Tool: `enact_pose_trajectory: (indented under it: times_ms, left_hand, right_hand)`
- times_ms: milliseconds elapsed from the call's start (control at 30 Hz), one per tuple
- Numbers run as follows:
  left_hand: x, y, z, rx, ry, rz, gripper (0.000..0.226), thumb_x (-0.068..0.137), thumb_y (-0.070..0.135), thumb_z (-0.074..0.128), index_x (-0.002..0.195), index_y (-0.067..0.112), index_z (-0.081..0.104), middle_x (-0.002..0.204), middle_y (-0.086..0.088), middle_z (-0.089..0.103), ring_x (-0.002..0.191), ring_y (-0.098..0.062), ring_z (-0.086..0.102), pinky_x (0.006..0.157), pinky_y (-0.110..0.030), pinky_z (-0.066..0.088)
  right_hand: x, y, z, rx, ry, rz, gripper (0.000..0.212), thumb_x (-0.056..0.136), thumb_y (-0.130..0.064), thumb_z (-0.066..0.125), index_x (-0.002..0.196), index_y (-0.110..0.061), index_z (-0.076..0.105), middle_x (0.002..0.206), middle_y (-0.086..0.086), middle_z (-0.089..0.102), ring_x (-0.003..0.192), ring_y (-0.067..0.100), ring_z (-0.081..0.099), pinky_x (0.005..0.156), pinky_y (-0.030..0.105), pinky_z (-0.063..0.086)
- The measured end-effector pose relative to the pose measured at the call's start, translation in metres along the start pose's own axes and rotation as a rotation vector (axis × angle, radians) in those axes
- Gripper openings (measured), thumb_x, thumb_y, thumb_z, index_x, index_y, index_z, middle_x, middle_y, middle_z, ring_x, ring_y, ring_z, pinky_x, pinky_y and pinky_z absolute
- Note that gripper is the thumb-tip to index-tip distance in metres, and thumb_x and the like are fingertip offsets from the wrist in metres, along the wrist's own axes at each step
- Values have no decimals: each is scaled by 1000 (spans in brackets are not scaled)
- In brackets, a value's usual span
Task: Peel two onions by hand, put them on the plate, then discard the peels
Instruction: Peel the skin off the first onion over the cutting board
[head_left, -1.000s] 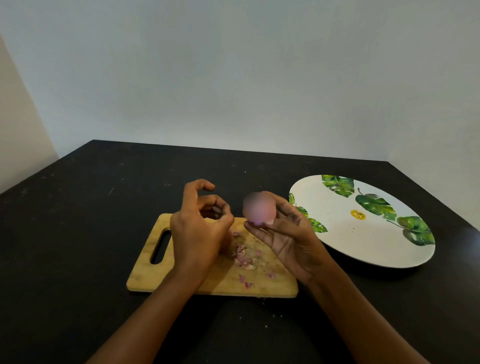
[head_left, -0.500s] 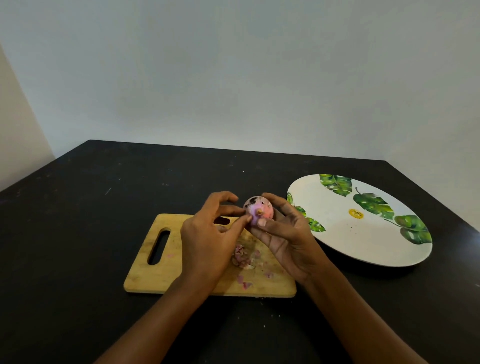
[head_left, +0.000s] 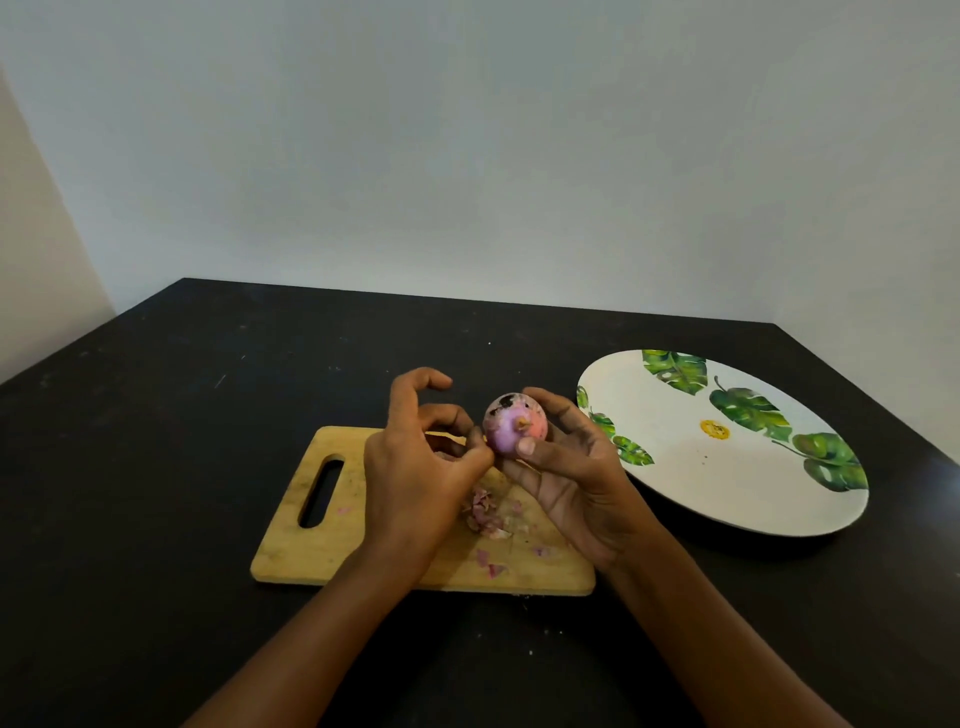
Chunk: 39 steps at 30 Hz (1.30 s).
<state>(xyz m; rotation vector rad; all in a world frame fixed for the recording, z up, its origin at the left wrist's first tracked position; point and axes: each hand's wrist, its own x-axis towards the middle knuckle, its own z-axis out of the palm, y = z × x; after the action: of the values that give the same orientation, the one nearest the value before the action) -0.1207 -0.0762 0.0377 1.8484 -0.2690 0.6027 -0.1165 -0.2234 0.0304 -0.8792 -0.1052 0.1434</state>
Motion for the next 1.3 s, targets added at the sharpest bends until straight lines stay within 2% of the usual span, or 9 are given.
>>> enact_pose_trajectory:
  times_ms: [167, 267, 367, 433, 533, 633, 800, 967, 1300]
  left_hand:
    - [7, -5, -5, 132, 31, 14, 63, 71, 4, 75, 110, 34, 35, 78, 13, 59, 71, -2, 62, 63, -11, 51]
    - [7, -8, -4, 174, 12, 48, 58, 76, 6, 72, 119, 30, 43, 89, 18, 59, 77, -1, 62, 66, -8, 49]
    - [5, -10, -2, 195, 0, 126, 31, 83, 11, 67, 111, 20, 56, 88, 9, 65, 76, 0, 62, 69, -2, 47]
    - [3, -9, 0, 175, 2, 152, 21, 88, 14, 60, 108, 20, 57, 84, 7, 67, 71, -2, 64, 66, -8, 51]
    - [0, -3, 2, 102, 2, 99, 34, 88, 9, 58, 112, 30, 46, 85, 8, 68, 69, -3, 65, 63, -15, 53]
    - [-3, 2, 3, 9, -3, 15, 47, 81, 4, 64, 114, 31, 44, 87, 11, 67, 80, 3, 64, 66, -6, 48]
    - [-3, 5, 2, -94, 30, -81, 44, 71, 17, 77, 105, 28, 52, 78, 15, 67, 75, 7, 65, 63, -6, 48]
    - [-3, 5, 1, -84, 29, -82, 36, 71, 13, 78, 95, 27, 55, 73, 14, 67, 72, 8, 65, 61, -7, 49]
    - [-7, 2, 6, -22, 121, -66, 33, 71, 8, 76, 76, 27, 50, 71, 8, 64, 68, 3, 65, 58, -9, 50]
  right_hand:
    - [3, 0, -1, 67, -25, -4, 72, 36, -4, 96, 104, -8, 71, 108, 16, 69, 103, 40, 67, 74, 41, 59]
    - [3, -1, -1, 69, 8, 1, 54, 55, 9, 82, 105, -7, 68, 113, 17, 65, 102, 37, 68, 72, 40, 59]
    - [3, -2, -1, 64, 45, -10, 52, 62, 17, 74, 107, -7, 65, 115, 18, 62, 97, 35, 70, 70, 39, 60]
    - [3, -3, 0, 66, 49, -23, 48, 65, 15, 70, 109, -6, 64, 114, 18, 62, 95, 34, 70, 70, 39, 60]
    - [3, -1, -2, 15, 70, -40, 46, 69, 14, 68, 111, -6, 63, 117, 19, 61, 97, 35, 70, 72, 39, 60]
    - [3, 0, -2, -14, 58, -57, 49, 67, 15, 69, 110, -6, 62, 118, 21, 62, 99, 35, 69, 73, 39, 60]
    - [1, 2, -3, -92, 37, -81, 52, 61, 14, 74, 108, -7, 63, 112, 15, 67, 100, 32, 69, 74, 36, 60]
    - [2, 5, -6, -218, 57, -130, 54, 61, 12, 78, 108, -9, 65, 110, 9, 69, 106, 34, 66, 82, 41, 58]
    - [-1, 8, -1, -236, 61, -147, 53, 58, 9, 75, 107, -7, 64, 108, 8, 71, 105, 35, 67, 81, 40, 59]
